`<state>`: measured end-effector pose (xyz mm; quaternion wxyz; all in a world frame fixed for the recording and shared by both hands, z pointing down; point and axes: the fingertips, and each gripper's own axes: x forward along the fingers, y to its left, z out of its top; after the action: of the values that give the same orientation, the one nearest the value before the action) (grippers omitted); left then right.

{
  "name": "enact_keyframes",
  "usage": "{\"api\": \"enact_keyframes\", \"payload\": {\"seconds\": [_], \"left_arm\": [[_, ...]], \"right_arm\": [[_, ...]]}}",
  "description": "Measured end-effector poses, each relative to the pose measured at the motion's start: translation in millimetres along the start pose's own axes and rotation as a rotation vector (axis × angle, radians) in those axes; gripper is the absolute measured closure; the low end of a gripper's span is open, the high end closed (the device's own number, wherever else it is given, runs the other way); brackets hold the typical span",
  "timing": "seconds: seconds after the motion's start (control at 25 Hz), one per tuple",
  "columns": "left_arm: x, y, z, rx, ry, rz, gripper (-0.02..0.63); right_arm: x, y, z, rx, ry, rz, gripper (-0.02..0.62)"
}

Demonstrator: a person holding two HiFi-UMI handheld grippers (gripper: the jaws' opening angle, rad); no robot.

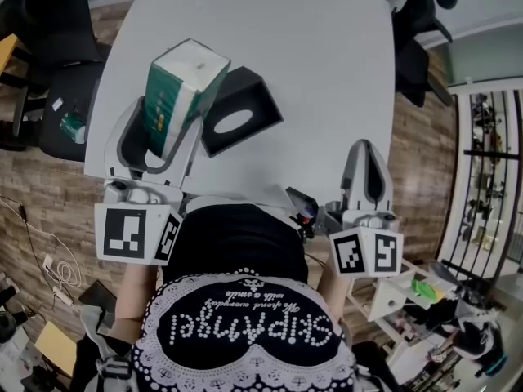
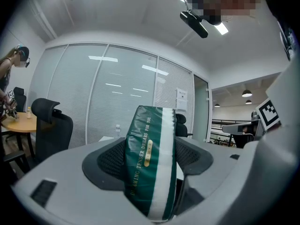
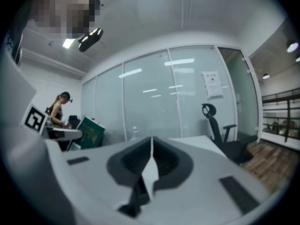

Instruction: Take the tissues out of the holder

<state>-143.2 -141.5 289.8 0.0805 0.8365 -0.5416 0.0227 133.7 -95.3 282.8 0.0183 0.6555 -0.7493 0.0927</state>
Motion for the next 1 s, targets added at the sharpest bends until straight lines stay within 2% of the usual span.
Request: {"api": "enact_keyframes", "payload": {"seconds": [0.56, 1.0], "left_arm": [[-13.9, 1.5, -21.5, -0.004, 0.034, 0.005, 0.256], [-18.3, -0.4, -27.8, -0.010, 0.053, -0.001, 0.256]], "right_arm": [[-14.2, 6.4, -8.6, -0.002, 0.025, 0.019, 0.560], [-23.0, -2.1, -9.5, -0.005, 0.035, -0.002, 0.560]]}}
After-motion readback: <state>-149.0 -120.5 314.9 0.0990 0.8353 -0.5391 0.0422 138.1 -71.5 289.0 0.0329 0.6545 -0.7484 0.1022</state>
